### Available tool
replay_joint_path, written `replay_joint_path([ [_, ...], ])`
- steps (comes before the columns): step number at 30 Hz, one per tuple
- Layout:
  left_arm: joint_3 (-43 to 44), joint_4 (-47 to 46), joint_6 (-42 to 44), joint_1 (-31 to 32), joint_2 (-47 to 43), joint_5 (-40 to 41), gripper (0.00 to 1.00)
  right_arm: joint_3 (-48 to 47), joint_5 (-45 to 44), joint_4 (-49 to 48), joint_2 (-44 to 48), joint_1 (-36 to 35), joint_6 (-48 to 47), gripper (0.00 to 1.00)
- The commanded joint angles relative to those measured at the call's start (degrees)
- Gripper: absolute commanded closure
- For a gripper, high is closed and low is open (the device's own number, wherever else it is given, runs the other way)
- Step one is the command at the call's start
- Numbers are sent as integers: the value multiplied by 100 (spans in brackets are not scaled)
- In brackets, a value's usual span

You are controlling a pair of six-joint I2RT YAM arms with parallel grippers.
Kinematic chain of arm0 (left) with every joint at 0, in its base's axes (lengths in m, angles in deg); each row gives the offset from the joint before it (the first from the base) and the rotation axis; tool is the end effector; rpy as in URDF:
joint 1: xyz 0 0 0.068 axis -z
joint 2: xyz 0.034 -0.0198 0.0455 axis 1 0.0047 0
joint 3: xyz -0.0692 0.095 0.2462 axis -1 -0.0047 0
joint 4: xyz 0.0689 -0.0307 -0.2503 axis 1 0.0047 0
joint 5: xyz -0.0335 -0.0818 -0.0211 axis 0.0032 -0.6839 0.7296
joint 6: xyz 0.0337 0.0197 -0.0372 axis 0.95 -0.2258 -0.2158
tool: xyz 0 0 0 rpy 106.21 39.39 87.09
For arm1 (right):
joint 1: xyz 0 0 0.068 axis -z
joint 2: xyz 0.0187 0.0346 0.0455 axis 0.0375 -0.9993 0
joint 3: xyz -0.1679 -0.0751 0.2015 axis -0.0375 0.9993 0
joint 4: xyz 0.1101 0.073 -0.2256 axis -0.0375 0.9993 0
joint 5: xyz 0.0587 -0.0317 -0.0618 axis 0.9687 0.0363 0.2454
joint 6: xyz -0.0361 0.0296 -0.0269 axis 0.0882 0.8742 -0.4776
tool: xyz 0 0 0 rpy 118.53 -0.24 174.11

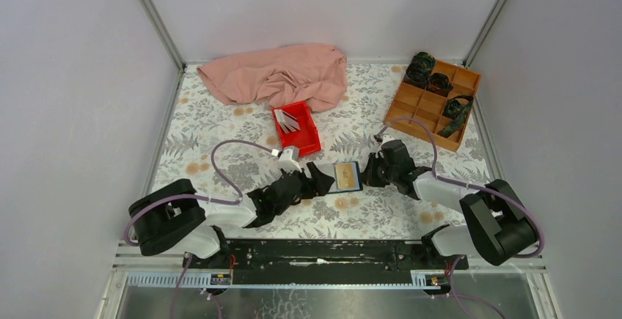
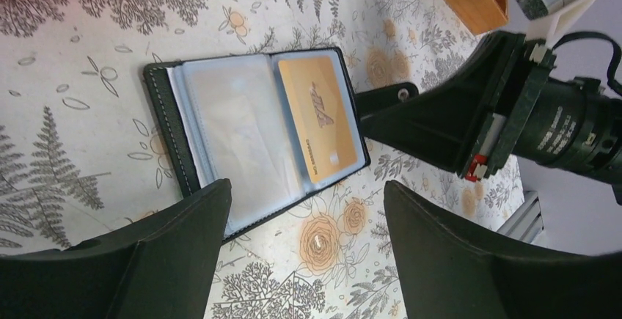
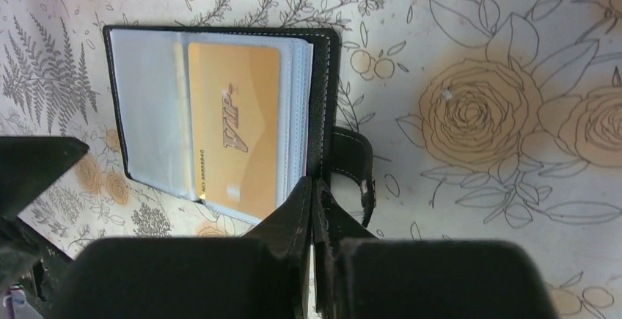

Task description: Take the credit cards out of the card holder

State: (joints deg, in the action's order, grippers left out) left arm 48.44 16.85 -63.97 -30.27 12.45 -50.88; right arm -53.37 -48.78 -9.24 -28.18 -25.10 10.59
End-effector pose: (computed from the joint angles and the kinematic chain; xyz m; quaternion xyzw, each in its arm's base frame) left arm 0.1380 -0.2090 0.1465 -0.0741 0.8275 -0.3729 0.4130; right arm 0.2140 0.1184 0.1437 -0.0433 0.9065 0.2697 0.3220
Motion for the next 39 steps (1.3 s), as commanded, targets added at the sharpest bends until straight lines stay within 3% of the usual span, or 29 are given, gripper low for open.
replay_joint_path([
  [1,14,-416,344,-126,-97,-244,17,86,115,201,342,-24,60,96],
  [4,-11,-823,530,-179,106,-521,15,-12,3,349,544,-18,6,94],
  [8,88,-1376,523,-433,568,-1235,15,-194,-150,385,645,-25,-100,81],
  [17,338,-2558,300,-898,1912,-2143,25,-475,-132,5,9,-18,-22,78],
  [23,446,-2477,309,-902,2041,-2176,29,-459,-71,-159,-334,-18,-11,78],
  [32,645,-1474,742,-836,1164,-2101,29,-405,-72,-283,-546,-23,14,79],
  [39,980,-1293,722,-848,1452,-2237,28,-385,-44,-304,-585,-19,13,80],
])
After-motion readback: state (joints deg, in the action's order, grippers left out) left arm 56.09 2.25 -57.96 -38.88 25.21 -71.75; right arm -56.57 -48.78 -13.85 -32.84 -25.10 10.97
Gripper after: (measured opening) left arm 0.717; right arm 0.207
